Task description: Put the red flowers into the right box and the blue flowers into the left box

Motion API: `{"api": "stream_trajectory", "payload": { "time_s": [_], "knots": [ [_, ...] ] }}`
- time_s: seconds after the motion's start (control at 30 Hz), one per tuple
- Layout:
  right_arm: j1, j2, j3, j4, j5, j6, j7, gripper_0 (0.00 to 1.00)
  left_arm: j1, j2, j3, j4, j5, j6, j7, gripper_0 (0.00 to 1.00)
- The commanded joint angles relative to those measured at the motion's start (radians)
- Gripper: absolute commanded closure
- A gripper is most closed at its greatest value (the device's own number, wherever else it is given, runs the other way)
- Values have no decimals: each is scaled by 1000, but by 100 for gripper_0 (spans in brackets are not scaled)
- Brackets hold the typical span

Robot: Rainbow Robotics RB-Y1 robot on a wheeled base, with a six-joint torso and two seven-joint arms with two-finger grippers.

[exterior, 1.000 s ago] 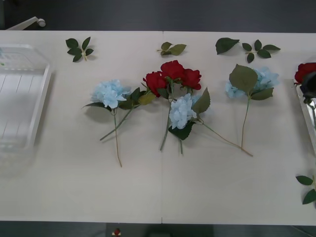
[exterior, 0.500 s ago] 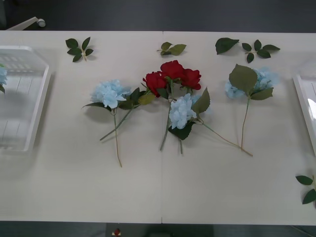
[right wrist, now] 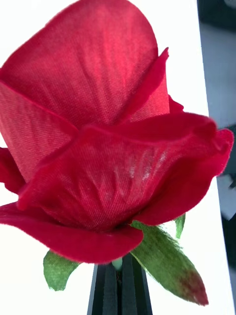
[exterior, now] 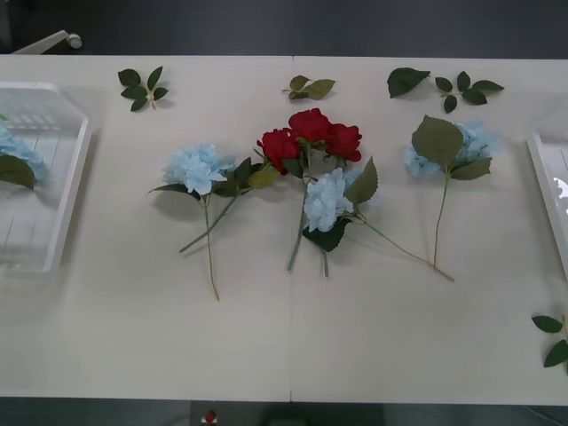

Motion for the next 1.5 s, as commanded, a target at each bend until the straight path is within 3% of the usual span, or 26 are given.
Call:
{"api": "stream_trajectory", "payload": {
  "time_s": [0.03,0.13,0.17,0.2,0.23,0.27,0.53,0.9,1.07,1.37,1.5],
  "knots": [
    [-25,19,-5,-3,2,-5,-106,100,-80,50,38,-21,43,142,-5,0],
    [-24,23,-5,-3,1,-5,-137,96,-114,68,46,-51,92,245,-5,0],
    [-24,25,-5,-3,-2,-5,-140,71,-125,70,47,-58,103,268,-5,0],
    [-25,25,-5,-3,-4,-5,-142,36,-140,71,46,-62,122,290,-7,0],
    [-25,25,-5,-3,-4,-5,-142,36,-140,71,46,-62,122,290,-7,0],
    [-24,25,-5,-4,-10,-5,-143,0,-160,71,47,-82,151,323,-13,0],
    [-25,25,-5,-7,-25,-5,-145,0,-169,36,29,-236,200,368,-1,0],
    [-24,22,-5,-29,-133,28,-145,0,-194,-116,-197,-298,200,242,25,0],
    [-1,20,-5,-148,-156,112,-182,0,-192,-200,-278,-255,172,170,48,0],
    [203,20,-5,-549,-174,110,-456,0,-192,-249,-351,-300,122,145,74,0],
    [248,20,29,-670,-228,104,-524,0,-192,-258,-370,-354,109,145,80,0]
  ]
}}
